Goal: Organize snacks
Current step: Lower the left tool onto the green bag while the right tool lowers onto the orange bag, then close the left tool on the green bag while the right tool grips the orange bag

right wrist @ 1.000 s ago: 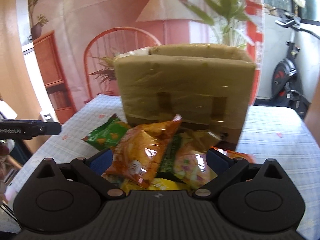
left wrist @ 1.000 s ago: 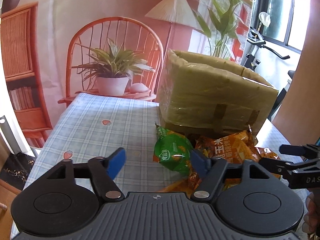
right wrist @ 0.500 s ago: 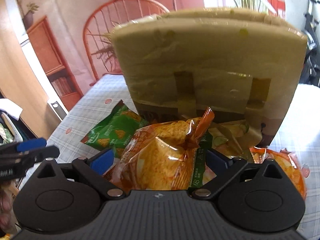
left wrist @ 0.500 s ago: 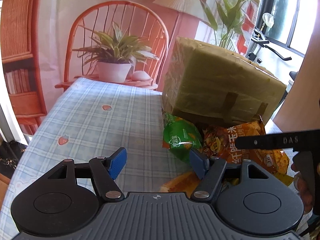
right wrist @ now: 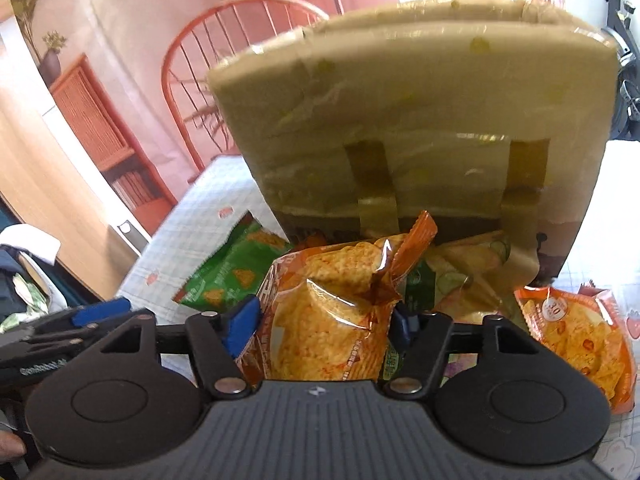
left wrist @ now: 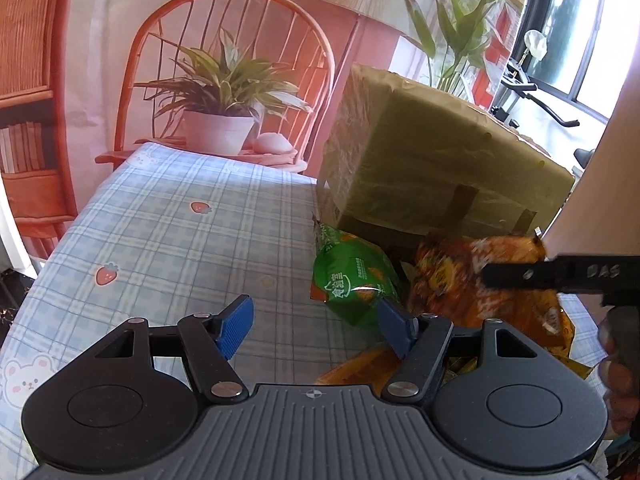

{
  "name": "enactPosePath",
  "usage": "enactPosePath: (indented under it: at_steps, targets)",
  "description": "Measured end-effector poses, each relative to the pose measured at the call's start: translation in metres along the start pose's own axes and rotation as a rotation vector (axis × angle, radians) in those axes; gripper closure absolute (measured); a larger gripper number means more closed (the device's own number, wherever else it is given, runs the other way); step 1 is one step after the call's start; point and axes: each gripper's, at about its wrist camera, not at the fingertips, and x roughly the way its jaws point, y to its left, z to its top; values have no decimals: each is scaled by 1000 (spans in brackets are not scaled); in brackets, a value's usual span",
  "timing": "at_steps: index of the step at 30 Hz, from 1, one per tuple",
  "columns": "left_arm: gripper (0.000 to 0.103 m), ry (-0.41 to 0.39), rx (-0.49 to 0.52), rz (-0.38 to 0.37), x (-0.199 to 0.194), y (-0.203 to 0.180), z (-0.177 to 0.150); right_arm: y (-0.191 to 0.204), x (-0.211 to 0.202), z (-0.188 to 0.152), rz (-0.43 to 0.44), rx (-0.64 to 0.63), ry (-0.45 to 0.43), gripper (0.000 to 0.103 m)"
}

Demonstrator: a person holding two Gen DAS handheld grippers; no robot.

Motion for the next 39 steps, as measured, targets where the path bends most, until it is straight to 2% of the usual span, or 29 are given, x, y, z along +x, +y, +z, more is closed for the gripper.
enactPosePath:
  at_steps: [3, 9, 18, 23, 26, 27, 28, 31, 39]
  targets:
    - [31, 5, -16, -2, 1, 1, 0, 1, -17, 1, -3, 1, -61, 37]
    - [28, 10, -89, -48, 14, 4, 4, 4, -51, -7, -92, -59, -176, 37]
    - [22, 69, -259, -131, 77, 10, 13, -15, -70, -17, -137, -18, -194, 37]
    - [22, 106, -302, -147, 105, 9, 12, -20, -70, -18, -144, -10, -193, 37]
    - [30, 120, -329, -171, 115, 10, 11, -21, -66, -18, -149, -10, -184, 37]
    - [45, 123, -333, -173, 117, 10, 11, -20, -65, -18, -151, -13, -183, 37]
    - [49, 130, -333, -174, 119, 10, 11, -20, -63, -18, -156, -15, -182, 37]
    - [54, 129, -317, -182, 119, 10, 12, -21, -60, -18, -161, -13, -174, 37]
    - [57, 87, -217, -146, 100, -2, 23, -26, -62, -22, -169, 11, -177, 37]
